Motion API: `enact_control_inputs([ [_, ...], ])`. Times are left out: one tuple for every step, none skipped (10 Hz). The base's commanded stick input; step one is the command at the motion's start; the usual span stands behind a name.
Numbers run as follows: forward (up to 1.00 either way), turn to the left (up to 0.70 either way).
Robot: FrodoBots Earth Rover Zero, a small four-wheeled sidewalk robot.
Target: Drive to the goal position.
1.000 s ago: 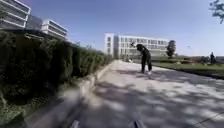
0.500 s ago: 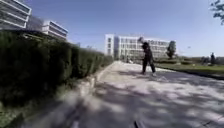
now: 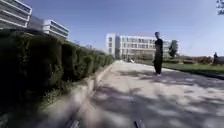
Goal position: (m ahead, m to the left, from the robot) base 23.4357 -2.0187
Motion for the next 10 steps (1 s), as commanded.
enact_control_inputs([
  [0.7, -0.19],
  [0.7, -0.3],
  [0.7, -0.35],
  [0.7, -0.11],
  [0.7, 0.0],
  [0.7, 0.0],
  [0.7, 0.0],
  [0.7, 0.0],
  [0.7, 0.0],
  [0.7, 0.0],
])
